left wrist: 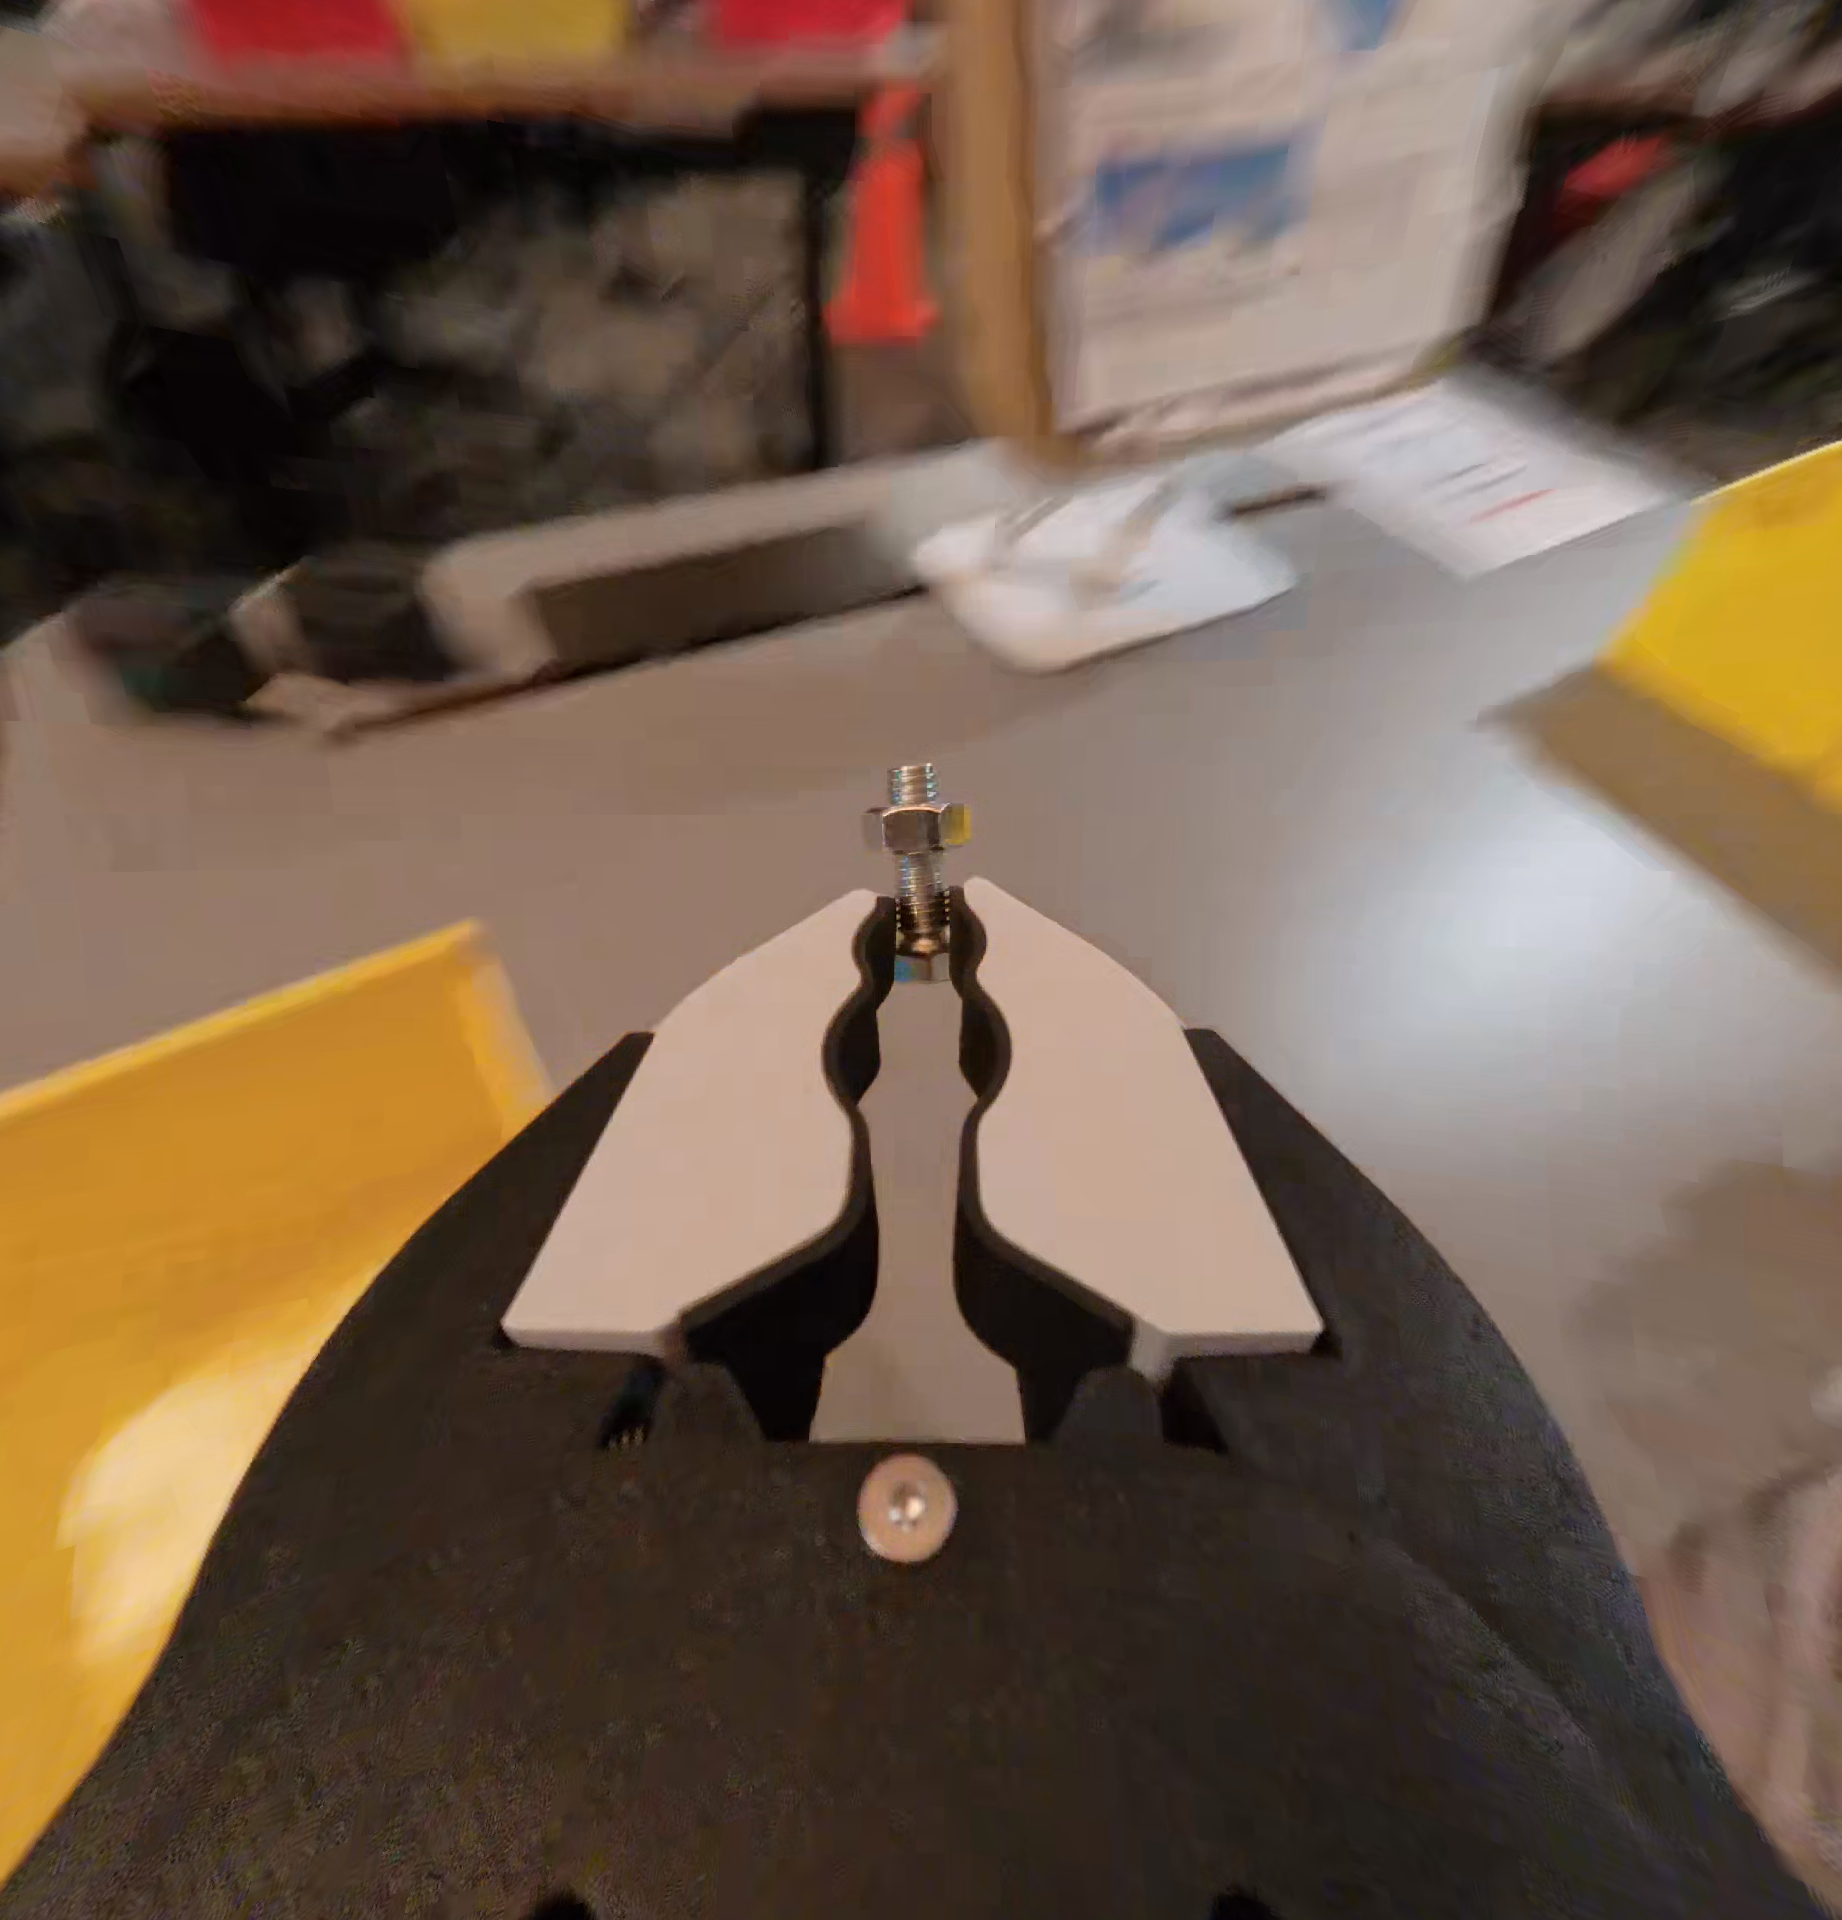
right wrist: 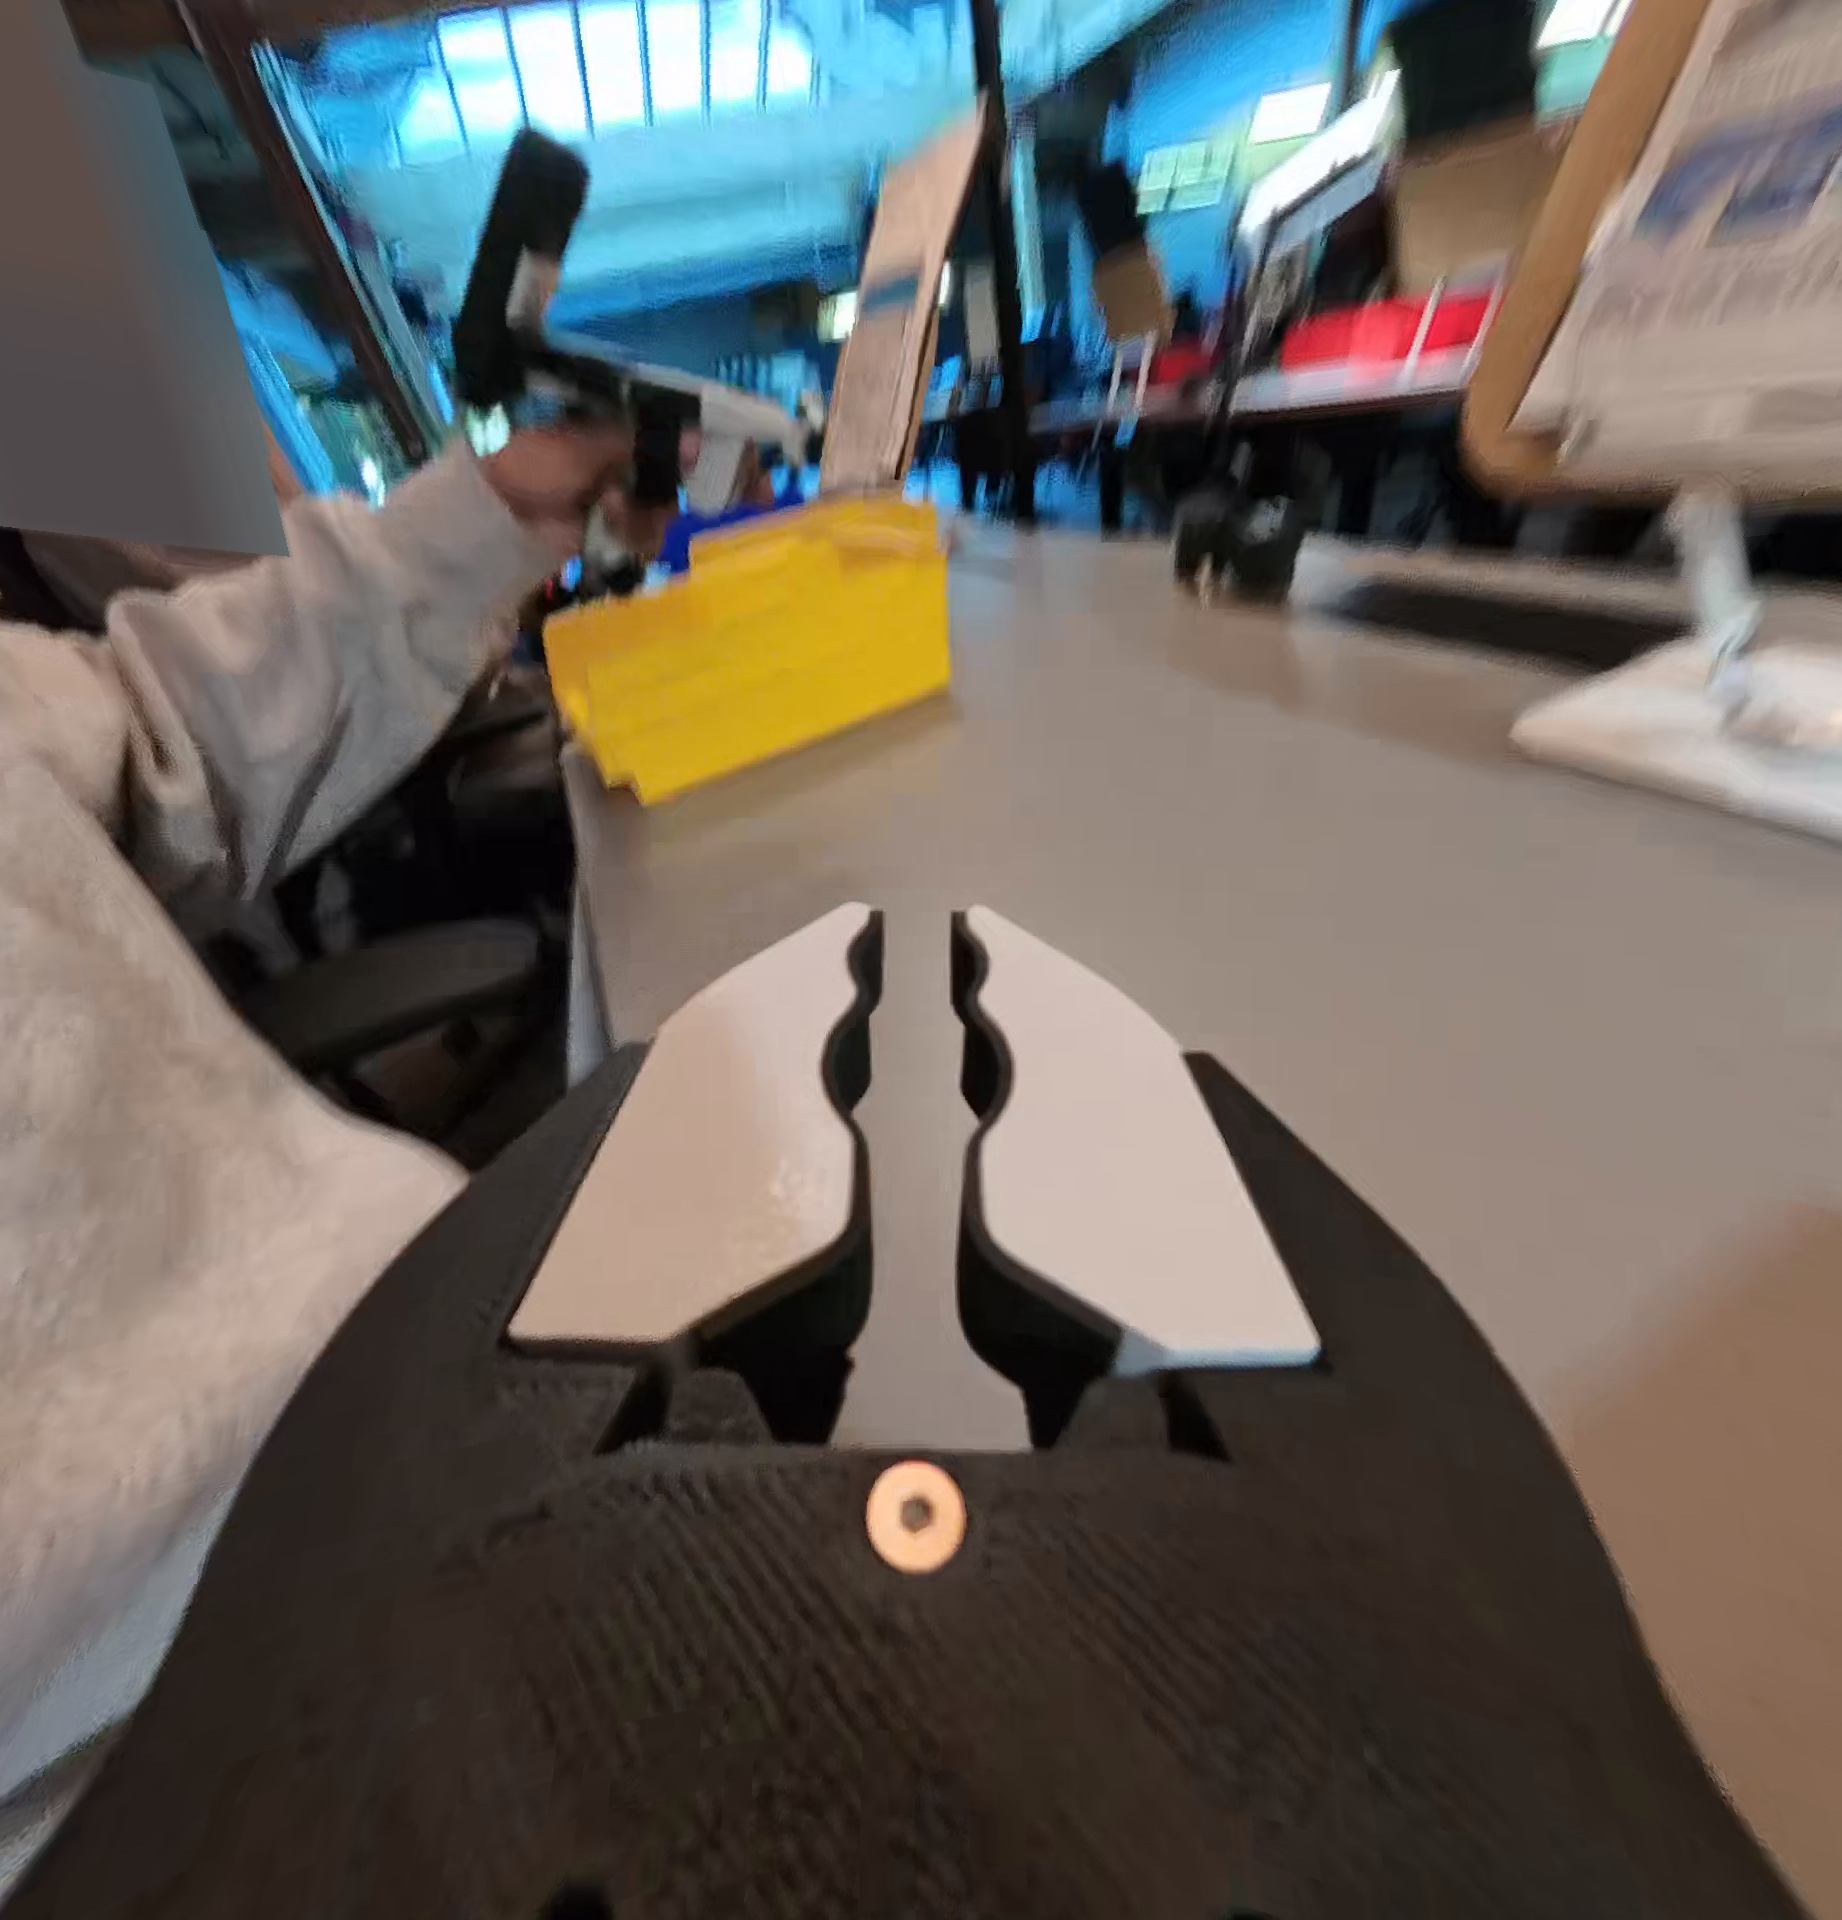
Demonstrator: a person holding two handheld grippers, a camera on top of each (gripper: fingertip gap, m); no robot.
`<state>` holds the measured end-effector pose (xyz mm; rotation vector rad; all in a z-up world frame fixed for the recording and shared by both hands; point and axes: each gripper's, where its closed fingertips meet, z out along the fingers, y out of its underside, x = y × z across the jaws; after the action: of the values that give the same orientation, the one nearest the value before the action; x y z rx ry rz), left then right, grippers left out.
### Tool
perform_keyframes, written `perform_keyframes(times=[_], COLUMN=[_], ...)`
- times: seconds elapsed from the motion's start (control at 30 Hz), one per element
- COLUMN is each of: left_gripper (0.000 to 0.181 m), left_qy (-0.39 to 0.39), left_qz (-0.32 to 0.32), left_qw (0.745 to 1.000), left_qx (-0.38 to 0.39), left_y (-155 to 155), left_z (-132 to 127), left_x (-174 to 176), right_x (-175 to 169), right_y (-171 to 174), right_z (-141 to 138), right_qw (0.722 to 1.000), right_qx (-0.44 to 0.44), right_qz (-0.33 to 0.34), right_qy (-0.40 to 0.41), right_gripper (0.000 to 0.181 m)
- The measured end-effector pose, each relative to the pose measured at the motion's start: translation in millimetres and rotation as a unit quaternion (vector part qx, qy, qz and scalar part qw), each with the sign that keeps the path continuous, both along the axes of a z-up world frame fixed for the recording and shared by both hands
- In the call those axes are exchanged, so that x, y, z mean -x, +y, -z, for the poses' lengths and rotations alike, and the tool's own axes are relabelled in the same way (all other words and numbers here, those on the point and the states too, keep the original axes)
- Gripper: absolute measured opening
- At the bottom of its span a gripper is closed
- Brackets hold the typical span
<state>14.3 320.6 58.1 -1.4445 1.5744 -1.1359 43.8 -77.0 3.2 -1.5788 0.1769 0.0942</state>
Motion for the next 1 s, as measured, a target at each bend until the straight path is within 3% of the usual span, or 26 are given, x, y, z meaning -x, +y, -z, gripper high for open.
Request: perform_keyframes(times=[0.07,0.17,0.3,0.4,0.57,0.77,1.0], left_gripper=[0.012,0.012,0.011,0.011,0.011,0.011,0.010], left_qy=[-0.066,-0.129,-0.147,-0.094,-0.083,-0.112,-0.091], left_qz=[0.084,0.170,0.255,0.304,0.316,0.300,0.322], left_qw=[0.994,0.976,0.952,0.931,0.935,0.945,0.938], left_qx=[0.037,0.048,0.081,0.180,0.141,0.063,0.094], left_y=[-72.8,-170.1,-282.8,-339.1,-366.9,-372.9,-376.9], left_z=[-27.7,-36.4,4.3,36.6,64.1,87.4,91.8], left_x=[-14.4,-29.5,-38.7,-36.7,-37.0,-31.5,-24.9], right_x=[-7.1,-5.9,5.5,9.3,-2.7,1.2,4.8], right_y=[2.5,13.2,25.3,18.5,10.1,13.1,19.7], right_z=[-21.9,-38.7,-24.2,-3.9,10.7,16.9,24.1], right_qw=[0.998,0.998,0.998,0.998,0.999,0.997,0.997], right_qx=[-0.043,-0.065,-0.039,-0.016,0.018,0.024,0.039], right_qz=[0.034,0.027,-0.011,-0.014,0.008,-0.005,0.008], right_qy=[-0.025,0.004,0.038,0.060,0.051,0.078,0.063], right_gripper=[0.014,0.025,0.032,0.017,0.022,0.023,0.021])
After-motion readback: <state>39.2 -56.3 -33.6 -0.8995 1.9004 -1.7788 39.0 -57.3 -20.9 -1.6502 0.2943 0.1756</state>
